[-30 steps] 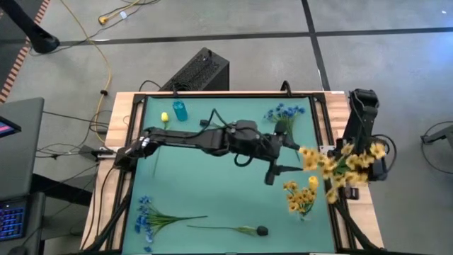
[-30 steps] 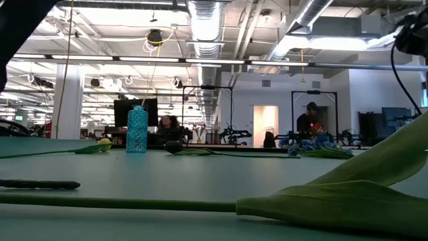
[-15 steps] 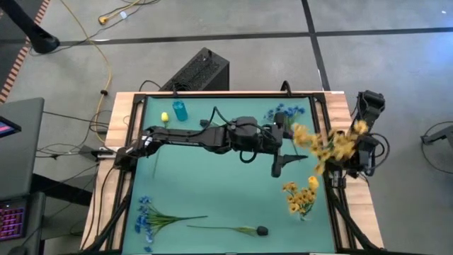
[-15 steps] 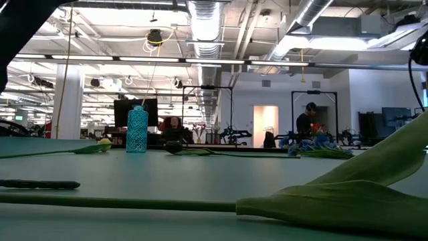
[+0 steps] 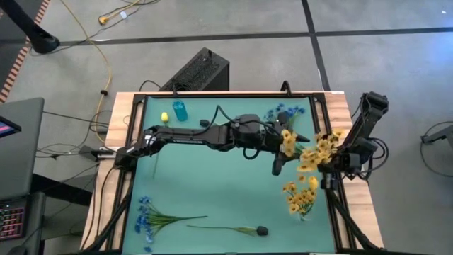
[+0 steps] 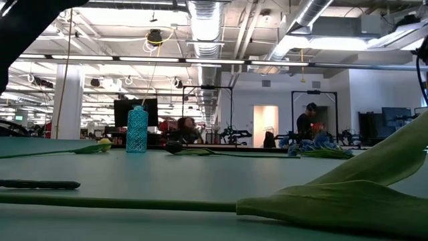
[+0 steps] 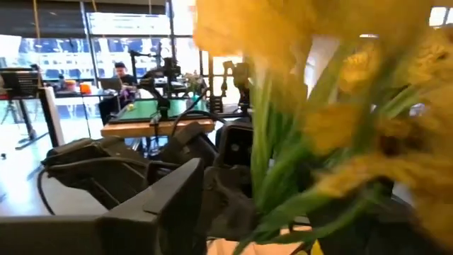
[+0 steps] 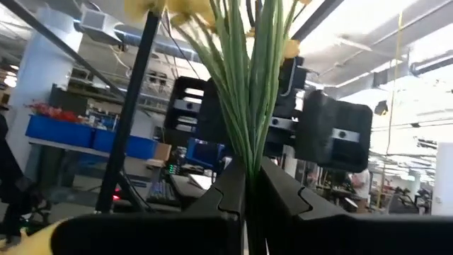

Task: Sort flowers into vase by color
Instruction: Put the yellow flower into the transparent vase

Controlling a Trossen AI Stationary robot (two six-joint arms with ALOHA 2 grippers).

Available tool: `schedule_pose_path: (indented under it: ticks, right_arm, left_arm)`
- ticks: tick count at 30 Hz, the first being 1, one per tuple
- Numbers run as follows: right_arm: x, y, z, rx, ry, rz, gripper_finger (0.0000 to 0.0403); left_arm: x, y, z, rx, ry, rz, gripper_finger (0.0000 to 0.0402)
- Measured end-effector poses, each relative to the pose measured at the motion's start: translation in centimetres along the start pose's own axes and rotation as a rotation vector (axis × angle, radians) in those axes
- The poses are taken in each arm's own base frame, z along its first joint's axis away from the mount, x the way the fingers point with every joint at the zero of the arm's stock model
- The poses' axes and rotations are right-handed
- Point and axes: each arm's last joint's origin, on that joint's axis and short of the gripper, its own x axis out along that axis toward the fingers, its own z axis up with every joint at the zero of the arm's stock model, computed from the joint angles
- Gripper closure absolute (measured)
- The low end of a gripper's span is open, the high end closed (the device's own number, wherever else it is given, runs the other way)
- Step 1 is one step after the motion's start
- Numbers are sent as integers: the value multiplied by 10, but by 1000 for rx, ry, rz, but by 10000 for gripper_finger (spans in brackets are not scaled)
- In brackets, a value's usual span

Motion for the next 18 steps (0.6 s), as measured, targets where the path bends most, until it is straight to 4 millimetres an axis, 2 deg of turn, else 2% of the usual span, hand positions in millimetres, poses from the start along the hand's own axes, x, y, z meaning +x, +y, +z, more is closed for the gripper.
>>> schedule_pose_path:
  ticks: [3, 8, 9, 15, 18]
  right_arm:
    - [0, 1, -1, -35, 9, 5, 337]
    - [0, 1, -2, -42, 34, -8, 309]
    - [0, 1, -2, -42, 43, -16, 300]
    - [5, -5, 10, 33, 228, -170, 217]
    - [8, -7, 19, -2, 315, -205, 167]
  left_arm:
    - [1, -5, -1, -3, 14, -12, 250]
    - [0, -5, -5, -9, 51, -15, 375]
    - [0, -5, -5, -9, 56, -15, 387]
    - [0, -4, -10, -14, 102, 14, 399]
    - [0, -1, -11, -28, 115, 23, 399]
